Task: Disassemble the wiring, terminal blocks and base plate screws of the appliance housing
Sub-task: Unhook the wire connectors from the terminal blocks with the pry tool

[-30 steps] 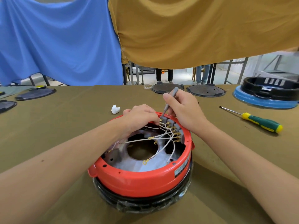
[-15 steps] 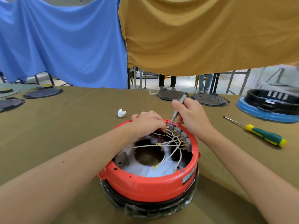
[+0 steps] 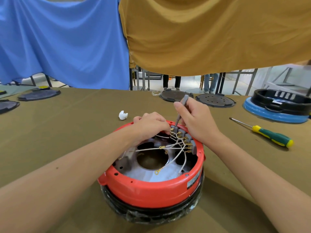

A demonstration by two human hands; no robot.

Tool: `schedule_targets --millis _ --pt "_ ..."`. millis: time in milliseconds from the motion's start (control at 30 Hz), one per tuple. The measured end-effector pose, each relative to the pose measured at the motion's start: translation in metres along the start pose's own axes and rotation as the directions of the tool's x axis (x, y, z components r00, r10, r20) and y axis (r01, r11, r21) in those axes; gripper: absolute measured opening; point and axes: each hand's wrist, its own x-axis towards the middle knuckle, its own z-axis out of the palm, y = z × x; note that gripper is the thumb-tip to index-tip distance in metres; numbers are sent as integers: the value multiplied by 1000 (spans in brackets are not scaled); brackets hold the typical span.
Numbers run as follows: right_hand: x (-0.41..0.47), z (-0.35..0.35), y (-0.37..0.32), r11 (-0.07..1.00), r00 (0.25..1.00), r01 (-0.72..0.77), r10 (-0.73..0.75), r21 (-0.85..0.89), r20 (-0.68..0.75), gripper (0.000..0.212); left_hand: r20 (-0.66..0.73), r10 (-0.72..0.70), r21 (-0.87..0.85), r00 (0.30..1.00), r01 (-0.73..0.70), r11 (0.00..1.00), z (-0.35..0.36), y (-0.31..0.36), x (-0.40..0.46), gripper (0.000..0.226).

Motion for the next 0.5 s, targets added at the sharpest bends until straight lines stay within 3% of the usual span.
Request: schedule_targets --millis 100,233,500 --pt "0 -1 -1 995 996 50 -43 -87 76 35 -11 7 18 1000 -7 1000 1 1 0 18" --pt "-1 -2 1 998 999 53 -53 -37 -2 33 -12 3 -1 1000 -3 1000 0 1 -1 16" --pt "0 -1 0 998 998 55 -54 -21 8 33 -1 0 -3 1000 0 1000 0 0 -1 17"
